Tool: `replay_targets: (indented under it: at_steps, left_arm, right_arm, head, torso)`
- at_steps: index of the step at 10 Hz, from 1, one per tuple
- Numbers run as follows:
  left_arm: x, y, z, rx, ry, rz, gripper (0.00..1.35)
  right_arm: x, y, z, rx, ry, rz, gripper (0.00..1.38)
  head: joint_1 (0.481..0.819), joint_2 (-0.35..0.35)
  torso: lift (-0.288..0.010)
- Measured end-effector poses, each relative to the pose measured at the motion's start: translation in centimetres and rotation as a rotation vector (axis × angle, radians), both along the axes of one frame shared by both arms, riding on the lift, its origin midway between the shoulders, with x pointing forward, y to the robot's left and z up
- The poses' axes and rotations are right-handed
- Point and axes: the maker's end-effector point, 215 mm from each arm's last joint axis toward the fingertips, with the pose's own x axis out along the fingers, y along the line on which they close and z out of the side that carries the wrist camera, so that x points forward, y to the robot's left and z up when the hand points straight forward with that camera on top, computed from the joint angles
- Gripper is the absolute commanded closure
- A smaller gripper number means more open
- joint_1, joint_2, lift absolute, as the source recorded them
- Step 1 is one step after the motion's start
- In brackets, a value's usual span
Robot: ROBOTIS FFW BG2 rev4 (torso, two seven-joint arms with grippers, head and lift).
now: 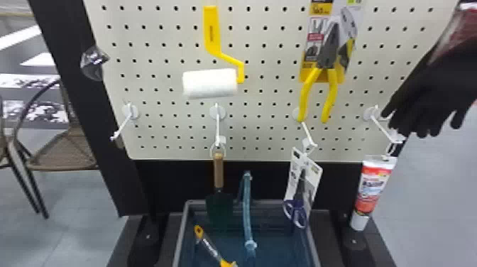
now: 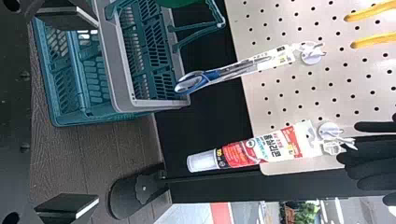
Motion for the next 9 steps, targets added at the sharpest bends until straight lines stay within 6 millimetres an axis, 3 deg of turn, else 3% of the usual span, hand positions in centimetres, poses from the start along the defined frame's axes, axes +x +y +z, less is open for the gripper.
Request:
replay_targets:
  at_steps: [9]
  left_arm:
    - [0.00, 0.00, 0.00, 0.000, 0.000, 0.000, 0.00]
  right_arm:
    - [0.00, 0.00, 0.00, 0.000, 0.000, 0.000, 0.00]
  head:
    - [0.549, 0.000]
  torso:
    - [-0.100]
